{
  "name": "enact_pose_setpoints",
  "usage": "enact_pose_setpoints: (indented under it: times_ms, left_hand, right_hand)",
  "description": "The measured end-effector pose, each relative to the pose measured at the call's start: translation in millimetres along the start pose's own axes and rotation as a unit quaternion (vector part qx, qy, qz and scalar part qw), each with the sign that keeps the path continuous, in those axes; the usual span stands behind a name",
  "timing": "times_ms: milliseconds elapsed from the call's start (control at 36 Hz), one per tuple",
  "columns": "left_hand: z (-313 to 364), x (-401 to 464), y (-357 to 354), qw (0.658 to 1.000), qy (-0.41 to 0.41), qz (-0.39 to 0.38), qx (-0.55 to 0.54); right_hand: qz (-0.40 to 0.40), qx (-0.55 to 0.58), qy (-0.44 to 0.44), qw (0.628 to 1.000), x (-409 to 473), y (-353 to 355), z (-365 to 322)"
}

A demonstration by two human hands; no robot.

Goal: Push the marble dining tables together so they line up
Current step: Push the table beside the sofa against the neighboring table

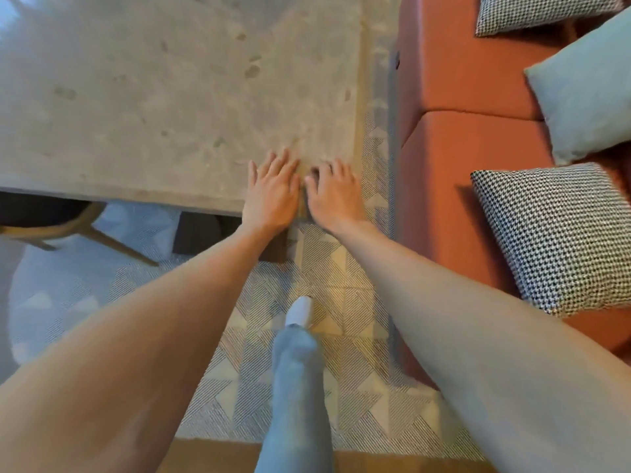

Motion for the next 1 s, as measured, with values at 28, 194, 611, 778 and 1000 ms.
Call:
enact_pose_setpoints:
  times_ms: [28, 194, 611, 778, 1000]
  left_hand:
    - [-0.5, -1.8, -0.4, 1.000, -0.002, 0.016, -0.003]
    - [4.2, -0.5, 2.8, 0.995, 0.020, 0.090, 0.034]
    - [9.2, 10.6, 6.7, 0.971, 0.004, 0.162, 0.176]
    - [9.6, 11.2, 6.0, 0.962, 0.002, 0.186, 0.198]
    - [13.3, 10.5, 7.4, 0.966, 0.011, 0.181, 0.184]
  right_hand:
    - [0.021, -0.007, -0.001, 1.000, 0.7, -2.1, -0.5]
    - [0.127, -0.038, -0.014, 0.991, 3.9, -6.6, -3.1]
    - [0.224, -0.013, 0.045, 0.974, 4.9, 3.6, -0.4]
    - [0.231, 0.005, 0.065, 0.971, 6.9, 2.2, 1.2]
    - [0.229, 0.014, 0.079, 0.970, 7.6, 3.8, 0.8]
Point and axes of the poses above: each hand's wrist, its own x-axis towards the middle knuckle, its own y-axis out of the back of the hand, z = x × y, the point moved 8 cm from there along x, towards the middle knuckle, and after that the axes turned 14 degrees about -y, right-handed, at the moved point
